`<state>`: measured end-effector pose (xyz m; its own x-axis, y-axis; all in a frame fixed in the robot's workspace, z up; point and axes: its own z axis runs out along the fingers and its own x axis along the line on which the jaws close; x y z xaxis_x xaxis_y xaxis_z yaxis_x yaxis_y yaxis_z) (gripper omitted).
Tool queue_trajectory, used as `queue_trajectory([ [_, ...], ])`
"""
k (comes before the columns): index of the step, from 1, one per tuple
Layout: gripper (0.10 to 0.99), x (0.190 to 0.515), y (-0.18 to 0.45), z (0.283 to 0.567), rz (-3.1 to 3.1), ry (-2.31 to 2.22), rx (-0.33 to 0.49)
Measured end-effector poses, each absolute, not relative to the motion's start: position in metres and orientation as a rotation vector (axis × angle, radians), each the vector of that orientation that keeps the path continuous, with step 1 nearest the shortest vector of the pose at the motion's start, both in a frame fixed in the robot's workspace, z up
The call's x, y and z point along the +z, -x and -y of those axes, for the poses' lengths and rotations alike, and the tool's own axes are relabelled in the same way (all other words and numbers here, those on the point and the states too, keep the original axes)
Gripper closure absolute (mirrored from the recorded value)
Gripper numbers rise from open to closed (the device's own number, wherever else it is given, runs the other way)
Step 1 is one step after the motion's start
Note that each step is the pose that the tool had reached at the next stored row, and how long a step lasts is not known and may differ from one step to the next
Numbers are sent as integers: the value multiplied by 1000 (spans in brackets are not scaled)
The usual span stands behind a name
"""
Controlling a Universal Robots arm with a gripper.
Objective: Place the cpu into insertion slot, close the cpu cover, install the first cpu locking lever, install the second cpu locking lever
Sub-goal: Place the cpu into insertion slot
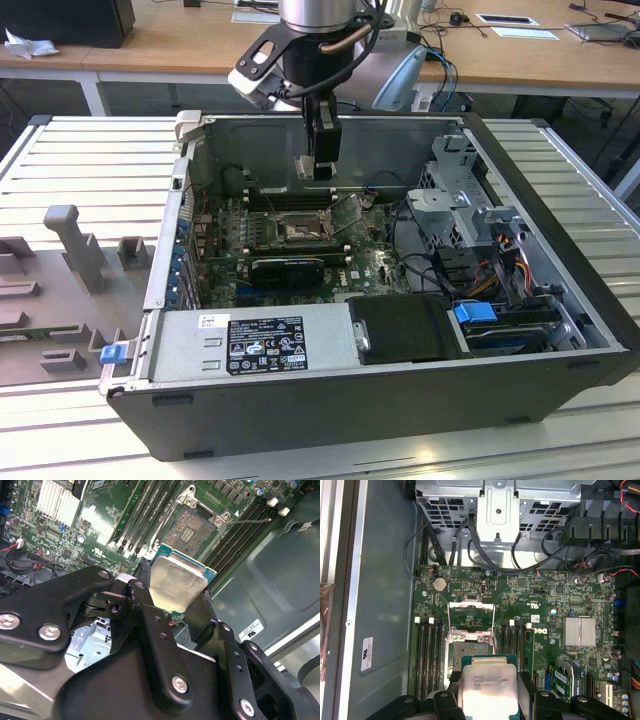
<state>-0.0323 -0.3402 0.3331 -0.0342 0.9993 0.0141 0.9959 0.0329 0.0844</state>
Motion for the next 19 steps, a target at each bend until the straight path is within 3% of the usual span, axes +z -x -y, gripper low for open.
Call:
queue_trajectory([
  [19, 557, 308, 33, 340, -2195, -2175, 109],
])
